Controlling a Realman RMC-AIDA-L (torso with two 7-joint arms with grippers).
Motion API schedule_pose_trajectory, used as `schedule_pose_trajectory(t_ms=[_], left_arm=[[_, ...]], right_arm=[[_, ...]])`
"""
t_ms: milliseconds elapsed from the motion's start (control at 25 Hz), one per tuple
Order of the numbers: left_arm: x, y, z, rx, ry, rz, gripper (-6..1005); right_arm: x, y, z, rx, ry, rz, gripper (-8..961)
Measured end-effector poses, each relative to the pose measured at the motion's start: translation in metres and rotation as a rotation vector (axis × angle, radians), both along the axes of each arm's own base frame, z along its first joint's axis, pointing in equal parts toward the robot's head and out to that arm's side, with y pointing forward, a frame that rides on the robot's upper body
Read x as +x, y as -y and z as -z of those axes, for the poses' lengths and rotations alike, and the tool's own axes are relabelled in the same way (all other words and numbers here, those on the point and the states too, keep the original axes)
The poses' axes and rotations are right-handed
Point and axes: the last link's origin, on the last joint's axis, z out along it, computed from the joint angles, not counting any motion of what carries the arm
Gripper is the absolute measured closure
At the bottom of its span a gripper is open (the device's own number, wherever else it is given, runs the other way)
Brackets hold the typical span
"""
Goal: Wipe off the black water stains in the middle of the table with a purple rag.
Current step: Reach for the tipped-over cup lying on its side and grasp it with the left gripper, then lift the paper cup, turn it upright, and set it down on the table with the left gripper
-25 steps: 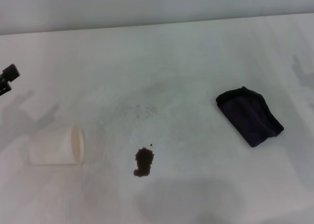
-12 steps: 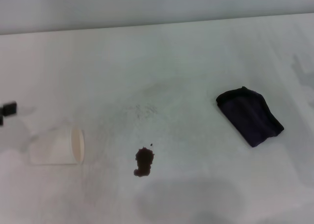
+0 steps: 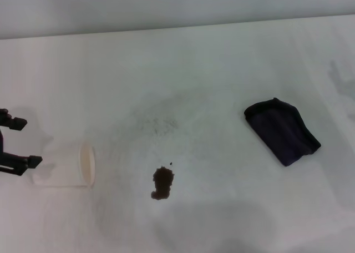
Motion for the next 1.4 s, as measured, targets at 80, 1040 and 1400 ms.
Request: schedule_pose_trajectory(t_ms=[80, 1040, 1400], left_arm=[[0.003, -0.003, 0.004, -0.006, -0.045, 0.021, 123], [0.002, -0.015, 0.083, -0.133, -0.241, 0.196, 122], [0.002, -0.015, 0.096, -0.145, -0.228, 0.205, 127]], right_arm=[[0.000, 0.000, 0.000, 0.000, 0.000, -0.001, 158], [-0.003, -0.006, -0.003, 0.011, 0.002, -0.010, 159], [-0.003, -0.005, -0.003, 0.012, 0.002, -0.006, 159]])
